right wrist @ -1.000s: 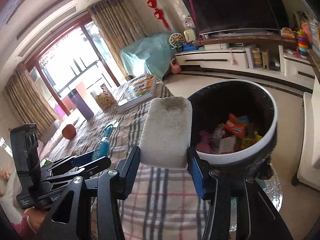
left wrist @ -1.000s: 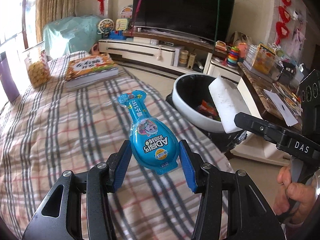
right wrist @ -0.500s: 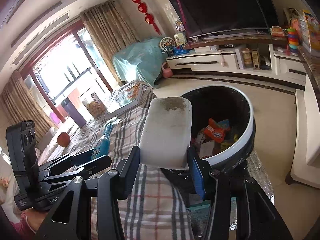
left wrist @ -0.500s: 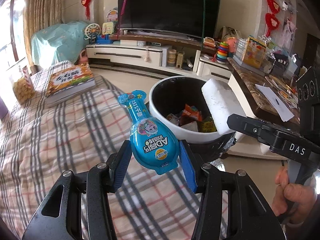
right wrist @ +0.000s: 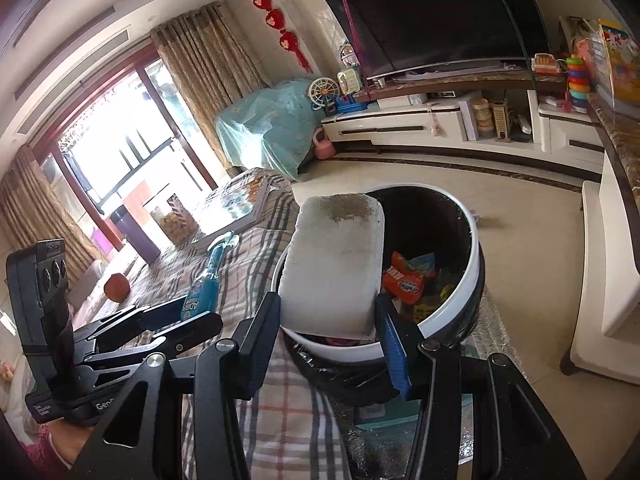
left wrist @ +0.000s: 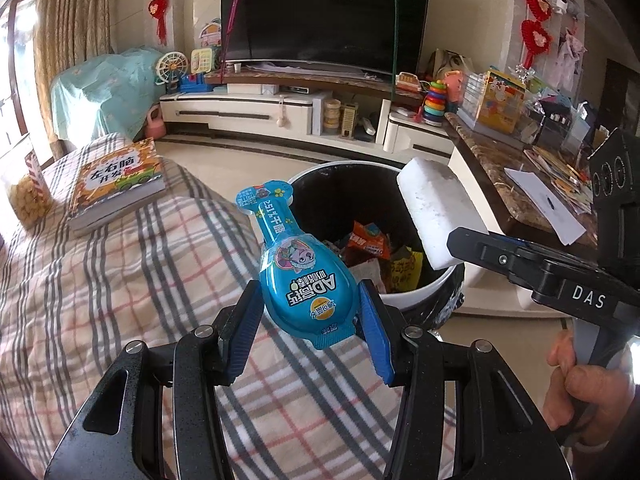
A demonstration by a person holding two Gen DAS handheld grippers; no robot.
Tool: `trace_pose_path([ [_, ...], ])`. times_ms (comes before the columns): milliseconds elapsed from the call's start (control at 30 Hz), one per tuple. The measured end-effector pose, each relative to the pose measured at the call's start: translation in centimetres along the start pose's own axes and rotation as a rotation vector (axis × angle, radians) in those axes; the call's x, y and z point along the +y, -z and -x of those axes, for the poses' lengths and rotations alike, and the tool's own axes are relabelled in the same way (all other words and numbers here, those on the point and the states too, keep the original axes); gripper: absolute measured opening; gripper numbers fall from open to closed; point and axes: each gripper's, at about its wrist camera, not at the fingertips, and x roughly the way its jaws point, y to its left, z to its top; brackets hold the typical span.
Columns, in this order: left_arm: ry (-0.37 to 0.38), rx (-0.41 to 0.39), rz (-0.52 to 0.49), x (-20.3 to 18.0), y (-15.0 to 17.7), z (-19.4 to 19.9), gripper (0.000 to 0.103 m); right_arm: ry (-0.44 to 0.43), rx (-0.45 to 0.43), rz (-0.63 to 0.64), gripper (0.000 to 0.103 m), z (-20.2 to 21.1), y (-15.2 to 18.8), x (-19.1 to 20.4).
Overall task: Collect trash
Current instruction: 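Lower the blue candy and white sponge block into the bin opening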
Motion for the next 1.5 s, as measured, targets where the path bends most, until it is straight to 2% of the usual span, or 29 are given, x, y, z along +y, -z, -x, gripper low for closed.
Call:
trace_pose_path([
  [667,0.02,-0.005,-0.03,-1.6,-1.5,-1.4,0.048,0.038,0.019,-0.008,0.049,-1.0,-1.6,-2.2],
  [1500,-0.002,0.031,-0.054,-2.1,-2.8,-4.4,0.048,0.055,0.045,0.001,0.049,-2.7,-3.1,-3.4],
])
